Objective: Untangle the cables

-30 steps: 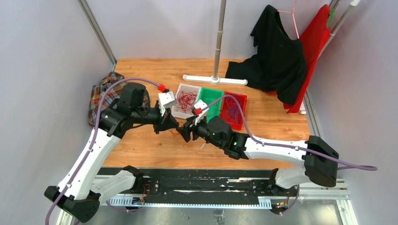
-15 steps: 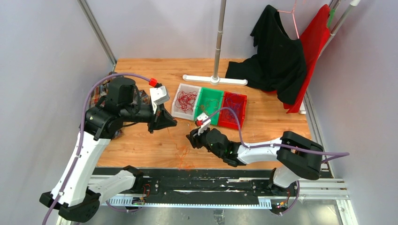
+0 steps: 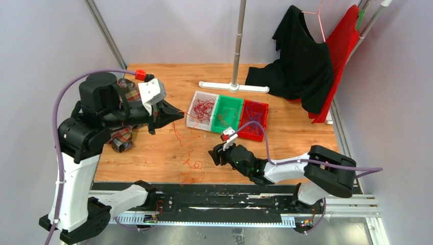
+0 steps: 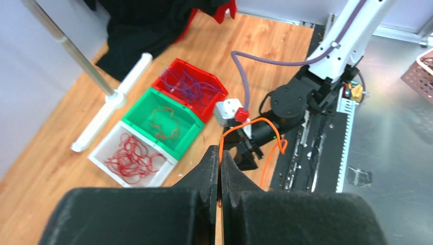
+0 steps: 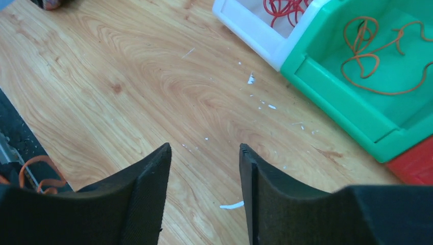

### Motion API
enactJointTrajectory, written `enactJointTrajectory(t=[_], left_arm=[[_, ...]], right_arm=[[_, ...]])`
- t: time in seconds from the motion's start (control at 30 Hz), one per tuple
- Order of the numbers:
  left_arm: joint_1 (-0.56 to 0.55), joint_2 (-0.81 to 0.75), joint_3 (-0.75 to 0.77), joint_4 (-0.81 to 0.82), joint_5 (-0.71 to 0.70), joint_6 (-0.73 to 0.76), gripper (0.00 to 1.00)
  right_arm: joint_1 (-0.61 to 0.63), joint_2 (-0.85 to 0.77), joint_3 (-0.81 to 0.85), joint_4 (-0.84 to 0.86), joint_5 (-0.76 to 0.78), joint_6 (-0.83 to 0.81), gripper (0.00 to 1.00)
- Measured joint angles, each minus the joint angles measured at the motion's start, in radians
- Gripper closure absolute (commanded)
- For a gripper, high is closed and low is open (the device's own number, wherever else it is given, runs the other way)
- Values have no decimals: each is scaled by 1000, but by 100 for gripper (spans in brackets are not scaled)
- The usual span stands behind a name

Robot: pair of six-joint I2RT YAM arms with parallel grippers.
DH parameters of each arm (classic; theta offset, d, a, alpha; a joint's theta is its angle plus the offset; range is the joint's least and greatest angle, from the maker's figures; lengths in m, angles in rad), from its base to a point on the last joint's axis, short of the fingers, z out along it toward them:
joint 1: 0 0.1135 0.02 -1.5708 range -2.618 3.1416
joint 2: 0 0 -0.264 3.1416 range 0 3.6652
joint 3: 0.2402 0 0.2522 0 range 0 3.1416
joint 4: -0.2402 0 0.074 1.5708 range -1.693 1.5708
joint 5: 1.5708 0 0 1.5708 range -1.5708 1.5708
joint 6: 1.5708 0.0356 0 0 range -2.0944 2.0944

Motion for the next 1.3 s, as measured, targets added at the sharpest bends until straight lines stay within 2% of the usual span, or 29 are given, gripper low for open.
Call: enactJointTrajectory(t=[0.17, 0.33, 0.57, 0.67, 0.9, 1.13, 1.3], left_arm=[[0, 33, 84, -1, -35, 23, 100], [0, 61, 93, -5, -57, 44, 100], [0, 88, 93, -6, -71, 51, 100], [0, 88, 98, -7, -74, 55, 99], [0, 84, 145, -8, -74, 55, 99], [0, 74, 231, -10, -77, 47, 100], [0, 78, 335, -13, -96, 43, 100]], right_arm=[[0, -143, -15, -37, -7, -13, 36], [22, -283, 42, -53, -72, -51, 34], [82, -225, 260, -63, -161, -125, 33], [85, -167, 318, -63, -166, -154, 39], [80, -30, 352, -82, -132, -188, 61], [61, 68, 340, -72, -122, -182, 69], [57, 142, 300, -48, -116, -151, 70]])
